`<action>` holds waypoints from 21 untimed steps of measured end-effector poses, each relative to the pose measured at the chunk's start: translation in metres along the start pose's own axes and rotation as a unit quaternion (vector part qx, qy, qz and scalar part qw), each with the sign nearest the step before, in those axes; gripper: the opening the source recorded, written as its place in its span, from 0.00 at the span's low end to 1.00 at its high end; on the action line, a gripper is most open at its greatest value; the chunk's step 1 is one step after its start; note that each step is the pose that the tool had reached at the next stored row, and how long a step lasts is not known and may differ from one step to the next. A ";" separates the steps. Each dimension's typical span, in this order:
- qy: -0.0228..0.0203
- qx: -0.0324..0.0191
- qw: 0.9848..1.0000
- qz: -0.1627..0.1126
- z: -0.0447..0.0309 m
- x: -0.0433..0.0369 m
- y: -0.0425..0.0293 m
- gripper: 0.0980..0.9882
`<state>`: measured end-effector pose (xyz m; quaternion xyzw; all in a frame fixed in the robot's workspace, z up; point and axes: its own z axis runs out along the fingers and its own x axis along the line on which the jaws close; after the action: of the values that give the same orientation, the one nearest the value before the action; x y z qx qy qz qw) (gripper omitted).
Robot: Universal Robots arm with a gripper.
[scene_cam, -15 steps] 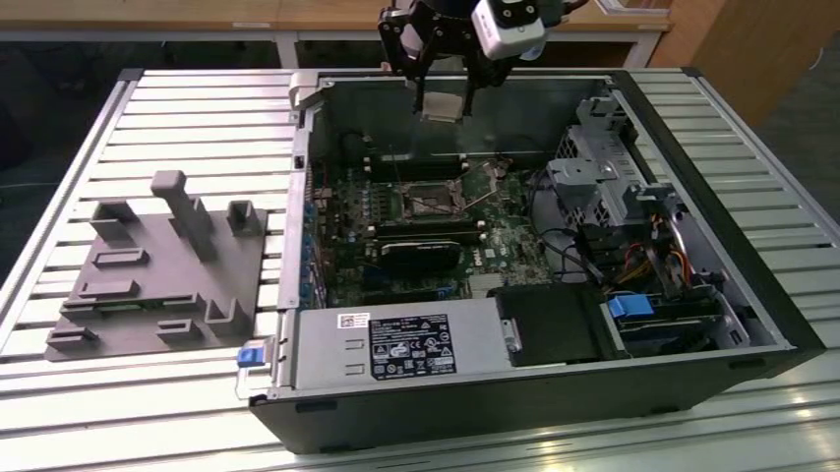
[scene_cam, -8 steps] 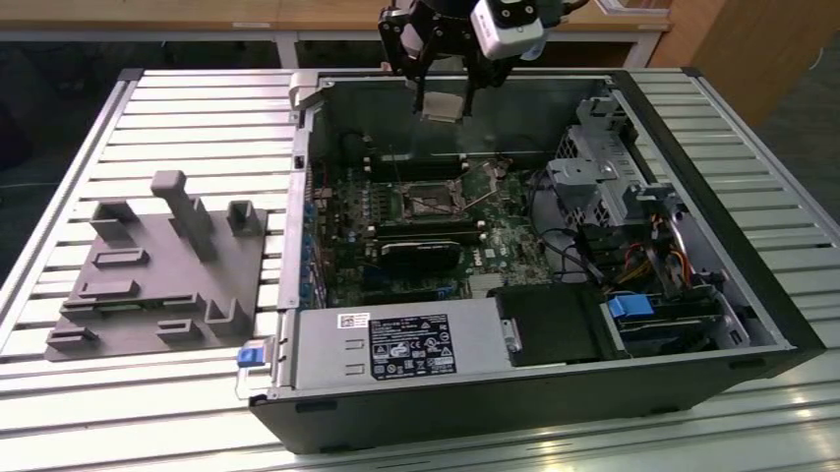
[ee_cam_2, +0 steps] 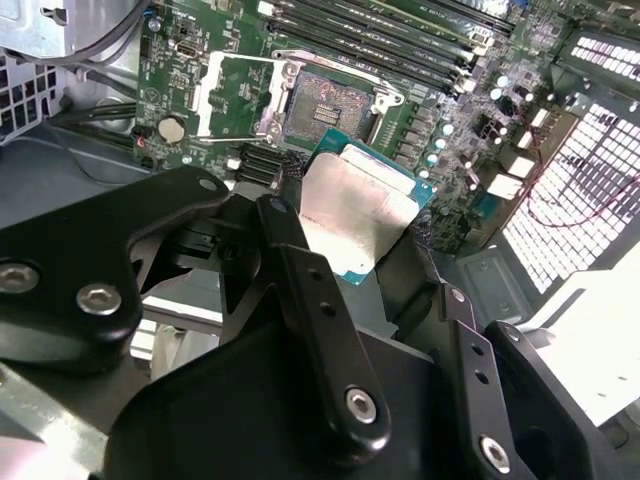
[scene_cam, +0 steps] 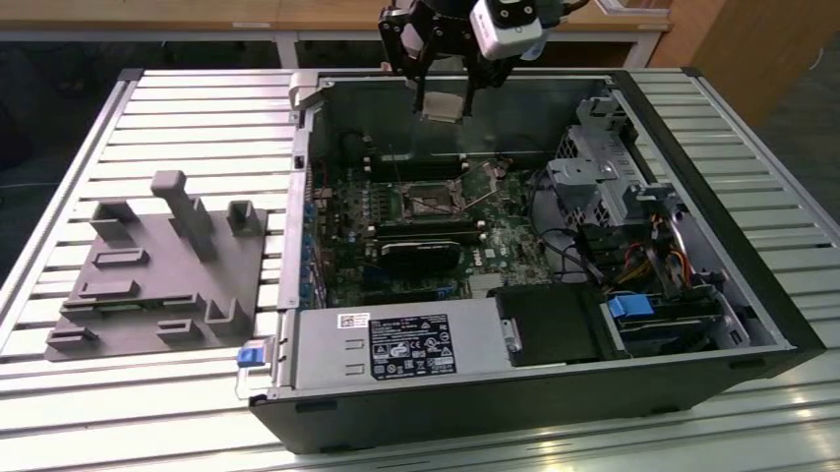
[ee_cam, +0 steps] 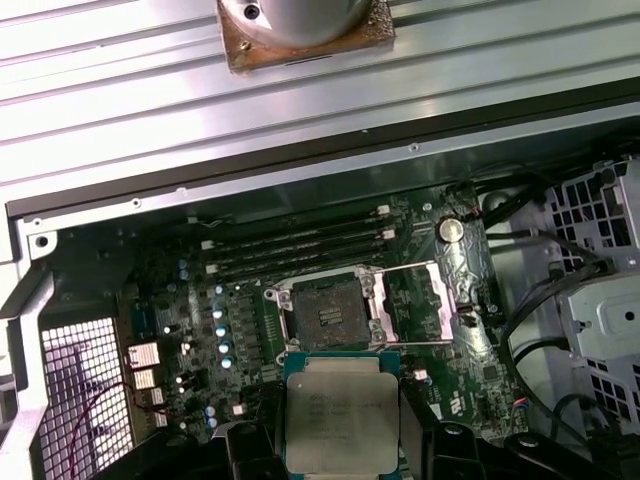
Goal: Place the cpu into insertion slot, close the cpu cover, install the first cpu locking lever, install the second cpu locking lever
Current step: 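Place the cpu into insertion slot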
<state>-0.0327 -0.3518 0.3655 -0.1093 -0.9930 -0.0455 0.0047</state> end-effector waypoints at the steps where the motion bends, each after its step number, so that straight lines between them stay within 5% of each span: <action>1: 0.000 0.000 1.000 0.001 0.0000 0.0000 0.0000 0.50; 14: -0.001 0.000 1.000 0.016 0.0002 0.0000 -0.0001 0.50; 21: -0.006 -0.001 0.998 0.061 0.0011 0.0000 0.0000 0.50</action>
<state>-0.0327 -0.3517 0.3644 -0.1699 -0.9844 -0.0454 0.0019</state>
